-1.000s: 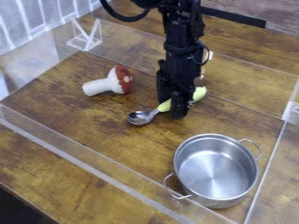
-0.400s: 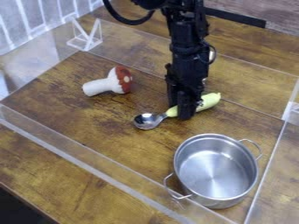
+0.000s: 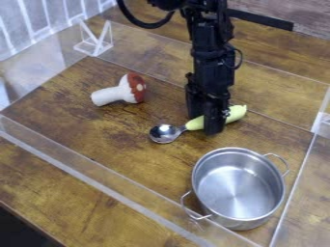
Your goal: Move the green spoon to the left
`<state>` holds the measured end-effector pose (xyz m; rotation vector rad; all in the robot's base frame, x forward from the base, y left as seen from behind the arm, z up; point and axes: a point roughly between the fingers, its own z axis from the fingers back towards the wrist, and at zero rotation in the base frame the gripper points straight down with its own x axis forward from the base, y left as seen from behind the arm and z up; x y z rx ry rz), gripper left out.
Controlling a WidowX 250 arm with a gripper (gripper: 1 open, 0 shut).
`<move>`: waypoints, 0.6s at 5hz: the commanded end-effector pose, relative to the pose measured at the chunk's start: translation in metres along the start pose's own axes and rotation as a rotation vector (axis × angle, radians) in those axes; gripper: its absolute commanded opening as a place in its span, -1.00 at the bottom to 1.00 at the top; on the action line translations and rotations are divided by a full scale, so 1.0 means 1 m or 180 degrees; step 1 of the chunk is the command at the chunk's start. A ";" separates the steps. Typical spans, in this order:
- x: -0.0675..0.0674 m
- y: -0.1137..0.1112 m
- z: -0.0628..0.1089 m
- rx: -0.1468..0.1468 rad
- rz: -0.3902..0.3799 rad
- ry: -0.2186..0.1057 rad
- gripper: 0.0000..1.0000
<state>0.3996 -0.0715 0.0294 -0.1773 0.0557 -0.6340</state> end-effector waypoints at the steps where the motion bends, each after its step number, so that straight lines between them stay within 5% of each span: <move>1: 0.008 -0.007 0.010 0.0026 -0.0075 -0.0068 -1.00; 2: 0.009 -0.009 0.009 -0.0071 -0.0034 -0.0072 1.00; 3: 0.009 -0.009 0.007 -0.0115 -0.0015 -0.0038 -1.00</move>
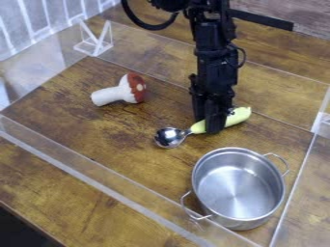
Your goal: Move the green spoon to the left
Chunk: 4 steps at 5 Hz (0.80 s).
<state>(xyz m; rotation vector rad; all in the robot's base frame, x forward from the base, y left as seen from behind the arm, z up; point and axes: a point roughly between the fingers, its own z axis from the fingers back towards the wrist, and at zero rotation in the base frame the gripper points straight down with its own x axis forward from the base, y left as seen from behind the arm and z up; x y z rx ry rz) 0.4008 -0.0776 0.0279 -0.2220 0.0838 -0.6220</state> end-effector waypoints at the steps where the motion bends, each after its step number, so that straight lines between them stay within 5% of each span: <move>1: -0.002 -0.002 0.017 0.0056 -0.0078 -0.0055 -1.00; 4: -0.018 0.007 0.045 0.0105 -0.0115 -0.0016 -1.00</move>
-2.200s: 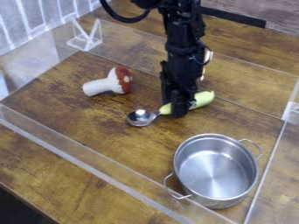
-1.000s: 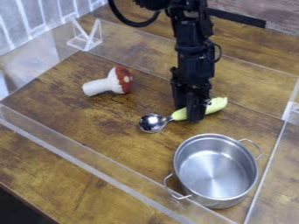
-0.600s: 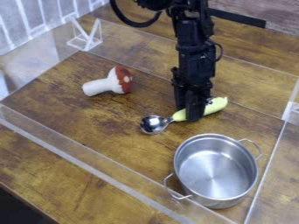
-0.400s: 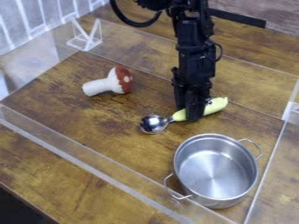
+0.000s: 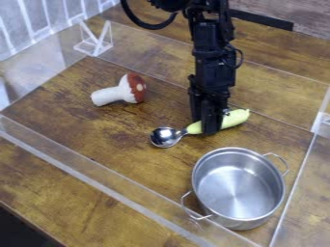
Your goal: Move the green spoon to the left
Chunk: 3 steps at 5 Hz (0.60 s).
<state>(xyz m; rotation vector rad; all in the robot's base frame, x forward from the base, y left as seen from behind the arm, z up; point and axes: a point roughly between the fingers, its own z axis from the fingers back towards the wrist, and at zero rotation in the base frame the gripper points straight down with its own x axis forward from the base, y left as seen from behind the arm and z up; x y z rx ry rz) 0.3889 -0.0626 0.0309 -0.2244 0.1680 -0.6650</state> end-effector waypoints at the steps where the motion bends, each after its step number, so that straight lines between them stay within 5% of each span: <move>1: -0.010 0.004 0.053 0.0224 0.0019 -0.0277 -1.00; 3: -0.025 0.003 0.079 0.0317 0.0122 -0.0374 -1.00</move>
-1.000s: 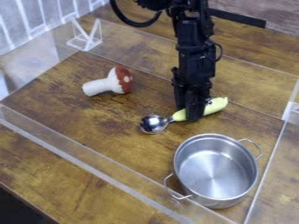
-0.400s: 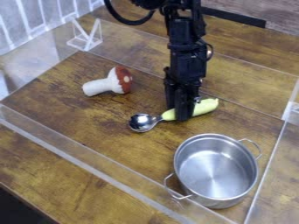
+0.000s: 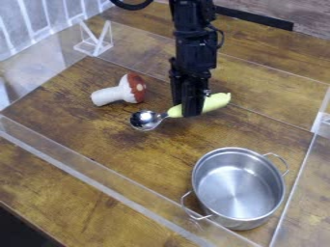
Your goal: Move the green spoon to the left
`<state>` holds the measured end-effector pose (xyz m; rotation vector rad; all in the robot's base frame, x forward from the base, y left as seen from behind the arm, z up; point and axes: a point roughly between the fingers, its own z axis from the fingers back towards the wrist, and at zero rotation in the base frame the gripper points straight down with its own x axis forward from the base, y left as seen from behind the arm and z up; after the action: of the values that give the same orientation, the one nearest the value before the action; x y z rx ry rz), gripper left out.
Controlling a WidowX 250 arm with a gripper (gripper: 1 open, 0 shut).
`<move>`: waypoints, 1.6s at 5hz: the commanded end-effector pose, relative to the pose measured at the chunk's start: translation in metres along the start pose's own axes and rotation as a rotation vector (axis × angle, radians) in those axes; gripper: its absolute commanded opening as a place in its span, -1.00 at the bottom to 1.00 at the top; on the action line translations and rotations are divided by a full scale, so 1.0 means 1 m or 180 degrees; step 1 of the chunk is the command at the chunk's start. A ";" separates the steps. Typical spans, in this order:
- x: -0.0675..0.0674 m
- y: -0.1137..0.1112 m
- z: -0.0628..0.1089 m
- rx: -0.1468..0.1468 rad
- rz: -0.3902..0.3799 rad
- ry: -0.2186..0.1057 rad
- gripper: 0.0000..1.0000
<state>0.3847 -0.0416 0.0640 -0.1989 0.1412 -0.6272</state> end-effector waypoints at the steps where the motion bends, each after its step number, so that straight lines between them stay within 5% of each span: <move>1: -0.010 0.002 0.051 0.0229 0.0025 -0.0360 -1.00; 4: -0.014 0.022 0.034 0.0234 -0.0364 -0.0349 -1.00; 8: -0.008 0.022 0.016 0.0232 -0.0641 -0.0396 -1.00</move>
<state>0.3900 -0.0212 0.0550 -0.2070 0.0363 -0.8191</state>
